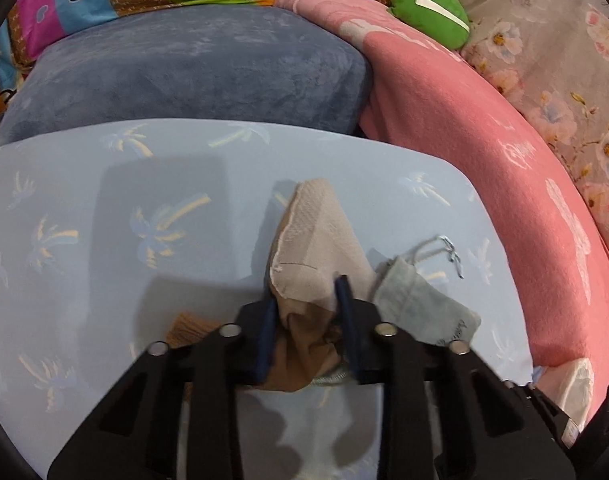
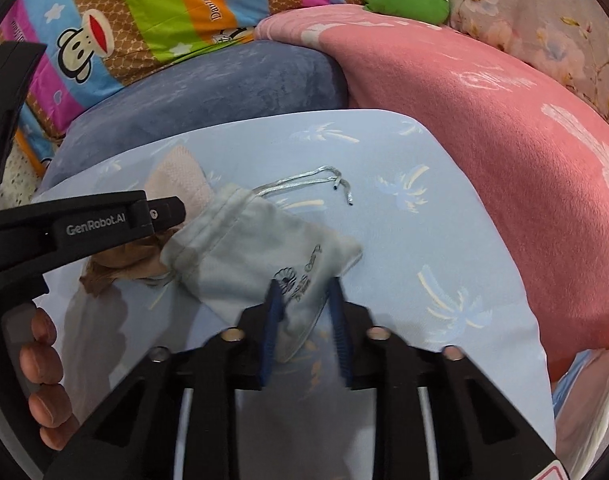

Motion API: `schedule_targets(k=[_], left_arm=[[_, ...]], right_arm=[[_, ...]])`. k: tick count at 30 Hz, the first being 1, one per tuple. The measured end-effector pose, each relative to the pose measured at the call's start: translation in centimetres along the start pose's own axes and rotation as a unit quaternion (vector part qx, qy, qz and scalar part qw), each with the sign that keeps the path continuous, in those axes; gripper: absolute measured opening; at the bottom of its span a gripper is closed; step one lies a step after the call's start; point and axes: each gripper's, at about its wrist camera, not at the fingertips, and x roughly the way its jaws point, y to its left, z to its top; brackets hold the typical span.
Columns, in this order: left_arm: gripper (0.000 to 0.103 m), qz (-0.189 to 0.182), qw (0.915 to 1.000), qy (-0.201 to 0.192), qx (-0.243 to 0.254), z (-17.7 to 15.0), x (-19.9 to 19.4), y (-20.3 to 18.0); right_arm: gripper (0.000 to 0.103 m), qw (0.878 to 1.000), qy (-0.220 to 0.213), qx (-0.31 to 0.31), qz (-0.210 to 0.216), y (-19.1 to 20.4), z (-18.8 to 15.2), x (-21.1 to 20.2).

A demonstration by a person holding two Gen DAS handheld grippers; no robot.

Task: Collect trash
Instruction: 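Grasp the tan stocking with the left tool while the right tool grasps the grey drawstring pouch, then lift the grey pouch toward the bin with the right tool while the left tool regrasps the stocking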

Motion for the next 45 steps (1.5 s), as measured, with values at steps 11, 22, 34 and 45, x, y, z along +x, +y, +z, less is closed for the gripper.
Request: schedule_targets(k=[11, 22, 34, 45], left_arm=[[0.011, 0.000, 0.9996, -0.013, 0.024, -3.0, -4.3, -2.4], [0.010, -0.019, 0.9970, -0.049, 0.056, -5.9, -10.6, -6.7], [0.009, -0.045, 0.9915, -0.081, 0.091, -9.1, -15.4, -12.0], [0.007, -0.052, 0.9926, -0.065, 0.088, -11.6, -15.5, -13.3]], right_arm=[[0.004, 0.998, 0.011, 0.052, 0.030, -2.0, -3.3, -5.2], [0.004, 0.996, -0.044, 0.070, 0.035, -4.1, -4.9, -14.6], [0.004, 0.991, -0.098, 0.084, 0.020, -8.6, -6.2, -23.0], [0.004, 0.987, -0.121, 0.107, 0.007, -13.4, -8.4, -27.3]])
